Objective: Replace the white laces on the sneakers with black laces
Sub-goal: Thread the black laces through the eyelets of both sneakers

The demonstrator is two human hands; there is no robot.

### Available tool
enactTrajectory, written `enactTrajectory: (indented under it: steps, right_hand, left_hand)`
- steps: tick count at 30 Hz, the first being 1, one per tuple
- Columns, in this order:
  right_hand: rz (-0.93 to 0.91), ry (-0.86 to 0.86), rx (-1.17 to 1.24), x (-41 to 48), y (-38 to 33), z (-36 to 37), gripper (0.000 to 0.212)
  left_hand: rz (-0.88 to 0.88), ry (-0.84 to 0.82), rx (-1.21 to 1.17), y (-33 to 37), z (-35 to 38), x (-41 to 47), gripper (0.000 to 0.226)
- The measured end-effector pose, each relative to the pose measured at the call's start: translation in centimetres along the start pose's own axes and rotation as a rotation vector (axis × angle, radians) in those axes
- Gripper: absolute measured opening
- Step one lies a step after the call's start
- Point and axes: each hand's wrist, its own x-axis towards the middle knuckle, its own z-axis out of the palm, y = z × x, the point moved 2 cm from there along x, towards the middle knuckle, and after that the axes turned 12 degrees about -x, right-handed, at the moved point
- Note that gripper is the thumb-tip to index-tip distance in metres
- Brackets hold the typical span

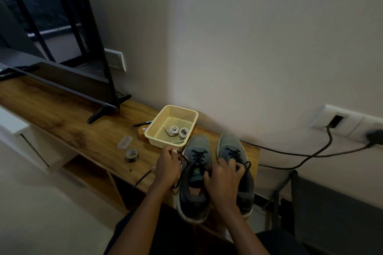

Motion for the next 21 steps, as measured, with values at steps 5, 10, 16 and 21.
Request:
enactTrajectory:
  steps: [5,10,16,21]
  right_hand:
    - [0.005,0.006,0.004,0.0,-0.1,-0.1,0.030]
    - [0.016,0.011,0.075,0.1,0.2,0.4,0.026]
    - [0.024,-0.074,0.182,0.3,0.4,0.9,0.015]
    - [-0.014,-0.153,0.194,0.4,0.5,0.7,0.013]
  left_hand:
    - [-0.103,0.138,-0.438,1.1,-0.7,-0.1,0.024]
    - [0.061,-0.195,-0.134,0.3,-0.1,-0.6,0.016]
    - [0.043,-0.289,0.132,-1.2,0.3,-0.3,0.014]
    - [0.069,-0.261,0.129,-1.2,0.3,0.0,0.023]
